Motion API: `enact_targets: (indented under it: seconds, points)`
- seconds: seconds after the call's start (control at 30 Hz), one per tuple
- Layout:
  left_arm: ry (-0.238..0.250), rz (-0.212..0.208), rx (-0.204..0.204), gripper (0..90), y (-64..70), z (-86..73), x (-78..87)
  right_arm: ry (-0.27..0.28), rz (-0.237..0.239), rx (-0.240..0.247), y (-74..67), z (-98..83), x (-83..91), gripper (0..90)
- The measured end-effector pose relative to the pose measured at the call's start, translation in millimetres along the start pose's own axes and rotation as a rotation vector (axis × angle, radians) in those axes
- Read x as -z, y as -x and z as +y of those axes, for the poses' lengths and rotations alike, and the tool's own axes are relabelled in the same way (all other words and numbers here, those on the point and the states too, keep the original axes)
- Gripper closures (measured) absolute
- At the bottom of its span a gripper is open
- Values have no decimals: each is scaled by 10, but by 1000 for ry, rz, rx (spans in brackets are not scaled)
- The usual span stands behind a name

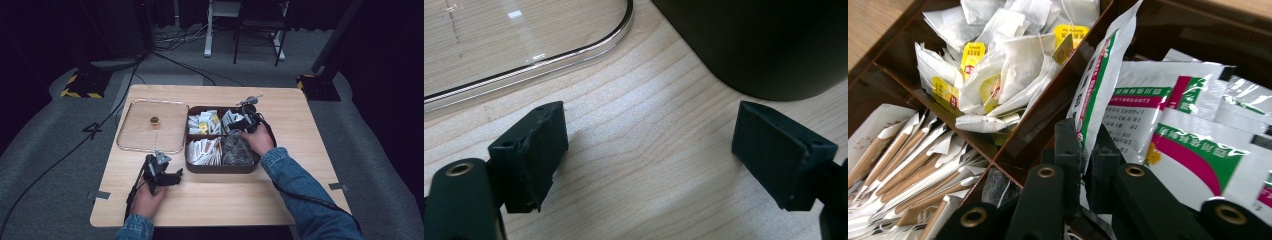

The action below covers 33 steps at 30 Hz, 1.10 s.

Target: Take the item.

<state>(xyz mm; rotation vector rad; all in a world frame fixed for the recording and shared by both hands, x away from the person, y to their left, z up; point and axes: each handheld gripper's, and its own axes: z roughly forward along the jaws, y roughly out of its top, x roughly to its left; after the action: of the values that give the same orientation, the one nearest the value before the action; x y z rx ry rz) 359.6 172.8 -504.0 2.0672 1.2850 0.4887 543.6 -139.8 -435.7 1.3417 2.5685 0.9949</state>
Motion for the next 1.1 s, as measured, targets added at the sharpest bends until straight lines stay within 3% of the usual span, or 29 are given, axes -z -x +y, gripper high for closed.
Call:
enact_targets:
  seconds: [0.2,0.67,1.1]
  points:
    - [0,-1,0,153,0,0,0,35,7,-3,17,10,110,861]
    - [1,3,10,154,-6,27,-27,137,39,20,-33,13,564,862]
    - [0,3,10,154,-6,26,-24,210,56,31,20,-40,921,862]
